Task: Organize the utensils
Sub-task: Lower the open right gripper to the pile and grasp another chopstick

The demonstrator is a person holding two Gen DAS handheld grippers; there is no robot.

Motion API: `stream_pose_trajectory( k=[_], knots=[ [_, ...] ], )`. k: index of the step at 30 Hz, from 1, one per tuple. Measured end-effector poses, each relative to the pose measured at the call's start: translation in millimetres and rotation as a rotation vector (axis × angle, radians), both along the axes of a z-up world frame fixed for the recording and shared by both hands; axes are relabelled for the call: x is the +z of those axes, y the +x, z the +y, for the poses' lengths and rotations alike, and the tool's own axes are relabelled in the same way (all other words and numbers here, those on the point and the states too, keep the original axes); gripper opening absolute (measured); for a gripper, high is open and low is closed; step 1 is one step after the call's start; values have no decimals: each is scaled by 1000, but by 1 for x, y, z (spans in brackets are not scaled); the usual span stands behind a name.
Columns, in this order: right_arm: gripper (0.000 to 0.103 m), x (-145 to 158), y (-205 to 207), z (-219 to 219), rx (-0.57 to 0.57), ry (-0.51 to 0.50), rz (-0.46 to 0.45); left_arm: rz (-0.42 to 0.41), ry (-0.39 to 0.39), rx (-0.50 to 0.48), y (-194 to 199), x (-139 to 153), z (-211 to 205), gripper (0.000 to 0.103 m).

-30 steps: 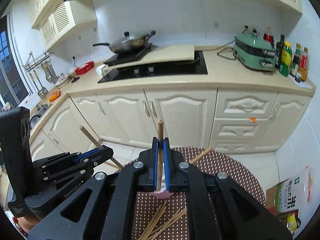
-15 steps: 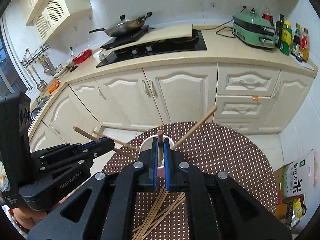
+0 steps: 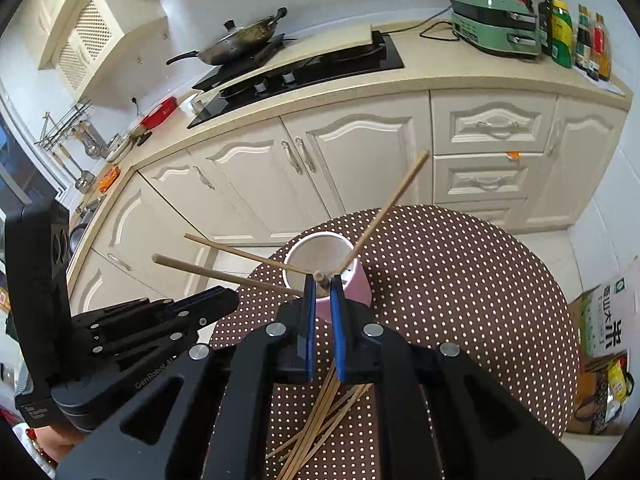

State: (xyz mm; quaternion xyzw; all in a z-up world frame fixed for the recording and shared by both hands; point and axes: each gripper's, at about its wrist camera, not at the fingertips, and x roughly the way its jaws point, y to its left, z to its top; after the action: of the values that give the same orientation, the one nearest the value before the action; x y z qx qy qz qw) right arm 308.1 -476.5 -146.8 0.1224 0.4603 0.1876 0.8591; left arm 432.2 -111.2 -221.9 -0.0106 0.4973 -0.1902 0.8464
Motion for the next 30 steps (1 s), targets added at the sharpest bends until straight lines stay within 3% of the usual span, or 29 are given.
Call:
stream_pose_trajectory(
  k=[1, 2, 3, 4, 9, 15, 22, 30],
  knots=[
    [12, 0, -1, -1, -4, 4, 4, 6, 0, 1, -1, -1, 1, 11],
    [13, -1, -2, -3, -11, 10, 9, 9, -1, 4, -2, -2, 2, 26],
    [15, -1, -3, -4, -19, 15, 12, 6, 2, 12, -3, -3, 4, 51],
    [18, -1, -4, -5, -24, 17, 13, -11, 1, 24, -6, -2, 6, 55],
    [21, -6, -11, -11, -42, 24, 25, -15, -9, 35, -12, -4, 10, 55],
    [22, -22, -19, -18, -53, 26, 60, 44, -30, 63, -15, -24, 17, 55],
    [22, -54, -27, -26, -68, 31, 144, 131, -9, 56, -20, -63, 13, 55],
    [22, -96, -29, -36, -87, 38, 256, 245, 47, -16, -22, -120, -10, 55]
  ],
)
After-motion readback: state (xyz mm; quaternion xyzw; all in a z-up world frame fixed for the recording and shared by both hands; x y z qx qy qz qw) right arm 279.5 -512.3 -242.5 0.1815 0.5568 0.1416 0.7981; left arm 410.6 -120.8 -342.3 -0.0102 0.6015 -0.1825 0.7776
